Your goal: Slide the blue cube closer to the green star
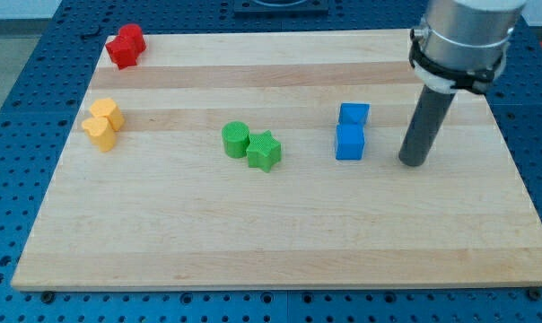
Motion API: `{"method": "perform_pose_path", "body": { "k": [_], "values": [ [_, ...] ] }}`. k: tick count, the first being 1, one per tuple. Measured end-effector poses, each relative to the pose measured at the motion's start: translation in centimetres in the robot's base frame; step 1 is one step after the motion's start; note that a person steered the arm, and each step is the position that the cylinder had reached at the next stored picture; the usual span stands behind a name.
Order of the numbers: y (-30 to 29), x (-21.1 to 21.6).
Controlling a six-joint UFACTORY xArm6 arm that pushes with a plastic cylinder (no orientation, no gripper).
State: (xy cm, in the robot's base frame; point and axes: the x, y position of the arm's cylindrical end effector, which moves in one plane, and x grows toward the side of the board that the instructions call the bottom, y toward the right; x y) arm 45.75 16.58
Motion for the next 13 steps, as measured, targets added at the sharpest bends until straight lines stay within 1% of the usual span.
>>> {"method": "perform_pose_path", "body": {
  "k": [1, 3, 6, 9, 11, 12, 13],
  "values": [
    [-0.4, -0.9],
    [-5.1, -0.9],
    [-9.0, -0.7],
    [-9.5, -0.7],
    [-8.1, -0.7],
    [-9.8, -0.7],
    [-9.5, -0.9]
  ]
}}
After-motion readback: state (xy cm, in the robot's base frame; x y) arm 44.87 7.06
